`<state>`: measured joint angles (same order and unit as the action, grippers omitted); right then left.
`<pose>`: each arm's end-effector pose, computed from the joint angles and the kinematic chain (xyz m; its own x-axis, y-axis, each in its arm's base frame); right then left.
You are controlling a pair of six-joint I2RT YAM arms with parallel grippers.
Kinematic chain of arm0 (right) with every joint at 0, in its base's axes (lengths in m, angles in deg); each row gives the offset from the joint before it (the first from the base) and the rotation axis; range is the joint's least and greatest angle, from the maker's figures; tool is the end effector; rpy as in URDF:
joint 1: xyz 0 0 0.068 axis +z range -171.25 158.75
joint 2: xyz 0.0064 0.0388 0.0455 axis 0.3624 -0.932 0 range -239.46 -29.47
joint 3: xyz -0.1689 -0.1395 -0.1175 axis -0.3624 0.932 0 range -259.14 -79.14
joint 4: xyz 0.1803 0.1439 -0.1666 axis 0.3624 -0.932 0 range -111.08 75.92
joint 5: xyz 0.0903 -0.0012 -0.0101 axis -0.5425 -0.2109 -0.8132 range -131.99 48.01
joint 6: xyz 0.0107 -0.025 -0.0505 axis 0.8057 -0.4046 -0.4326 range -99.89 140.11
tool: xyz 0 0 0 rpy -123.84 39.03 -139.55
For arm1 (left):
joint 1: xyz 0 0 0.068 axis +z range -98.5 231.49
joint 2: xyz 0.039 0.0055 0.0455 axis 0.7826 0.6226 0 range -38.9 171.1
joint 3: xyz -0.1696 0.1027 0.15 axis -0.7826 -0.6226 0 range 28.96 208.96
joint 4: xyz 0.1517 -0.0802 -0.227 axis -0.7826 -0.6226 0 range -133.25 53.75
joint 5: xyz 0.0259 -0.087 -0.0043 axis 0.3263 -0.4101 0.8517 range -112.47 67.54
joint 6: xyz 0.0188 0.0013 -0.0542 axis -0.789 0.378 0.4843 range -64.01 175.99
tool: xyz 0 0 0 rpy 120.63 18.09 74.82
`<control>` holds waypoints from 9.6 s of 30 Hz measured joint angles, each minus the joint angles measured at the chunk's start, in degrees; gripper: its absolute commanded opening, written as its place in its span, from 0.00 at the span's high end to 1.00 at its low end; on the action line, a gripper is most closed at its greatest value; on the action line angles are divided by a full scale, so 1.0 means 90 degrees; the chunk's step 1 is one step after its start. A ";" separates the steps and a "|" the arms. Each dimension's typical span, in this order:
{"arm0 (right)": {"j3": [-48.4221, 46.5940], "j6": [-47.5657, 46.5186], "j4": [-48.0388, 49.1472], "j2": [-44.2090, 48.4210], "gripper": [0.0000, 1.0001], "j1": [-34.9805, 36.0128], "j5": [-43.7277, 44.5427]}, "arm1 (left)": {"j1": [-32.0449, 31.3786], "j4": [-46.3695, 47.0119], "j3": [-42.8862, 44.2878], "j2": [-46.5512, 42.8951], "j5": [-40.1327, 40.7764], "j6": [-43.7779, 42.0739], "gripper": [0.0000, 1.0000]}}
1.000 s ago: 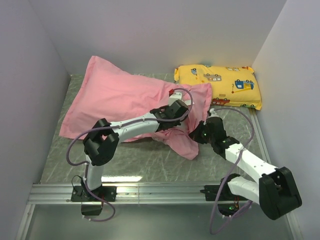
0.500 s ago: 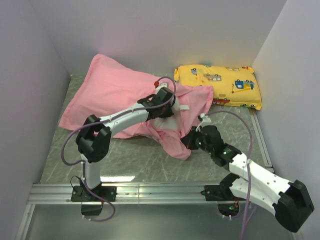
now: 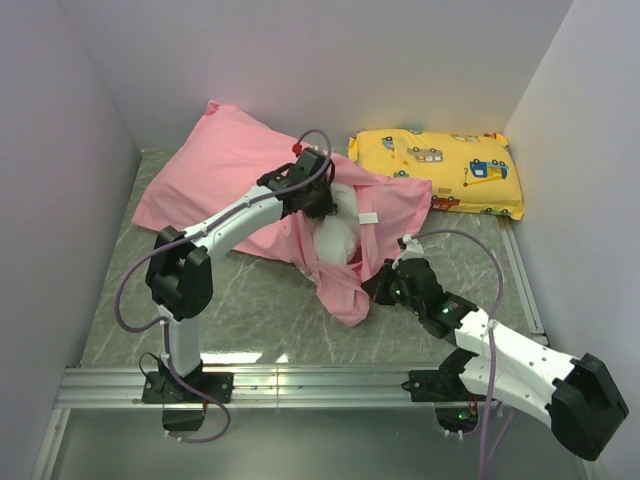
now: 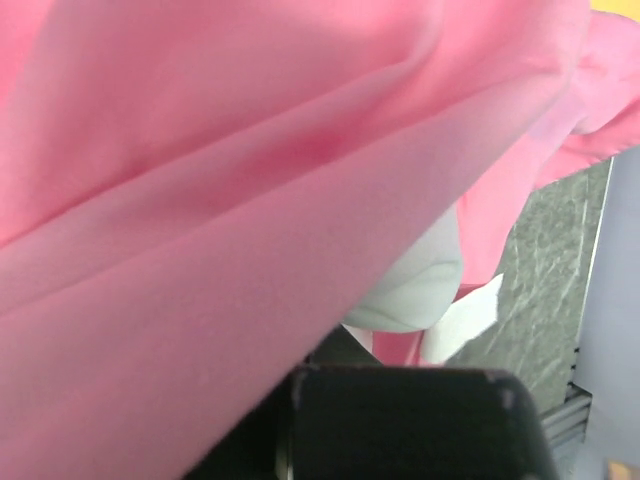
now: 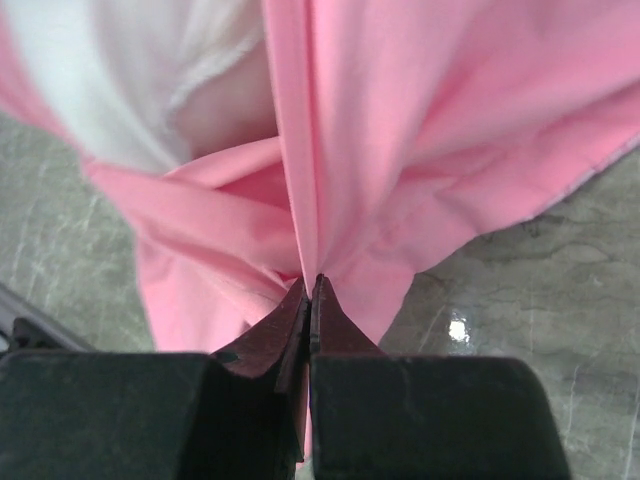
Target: Remove the pillowcase from the pillow
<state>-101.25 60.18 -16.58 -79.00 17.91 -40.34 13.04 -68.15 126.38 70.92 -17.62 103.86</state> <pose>0.1800 0.1450 0.1673 -0.6898 0.2681 -0.6725 -0.2191 0.8080 0.5469 0.3615 -0.2827 0.2591 -0.7913 -0.3154 -0.5238 -0.0218 0.8707 -0.4913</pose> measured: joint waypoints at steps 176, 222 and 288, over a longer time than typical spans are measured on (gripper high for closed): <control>-0.1642 -0.0838 -0.0427 -0.1258 1.00 -0.0850 -0.0335 | -0.0204 0.0294 -0.1137 -0.1396 0.1984 -0.1812 0.83; -0.2390 -0.0838 -0.2708 0.0034 1.00 -0.0981 0.1001 | -0.1001 0.0311 -0.4452 -0.5537 0.1411 -0.1205 0.30; -0.4835 -0.3247 -0.3177 -0.4257 0.48 0.4656 0.4993 | 0.2752 0.0080 -0.5576 -0.7346 0.0950 -0.0804 1.00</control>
<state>-144.76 30.96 -45.17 -117.32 59.81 4.59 37.80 -67.43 76.20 4.80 -9.08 96.63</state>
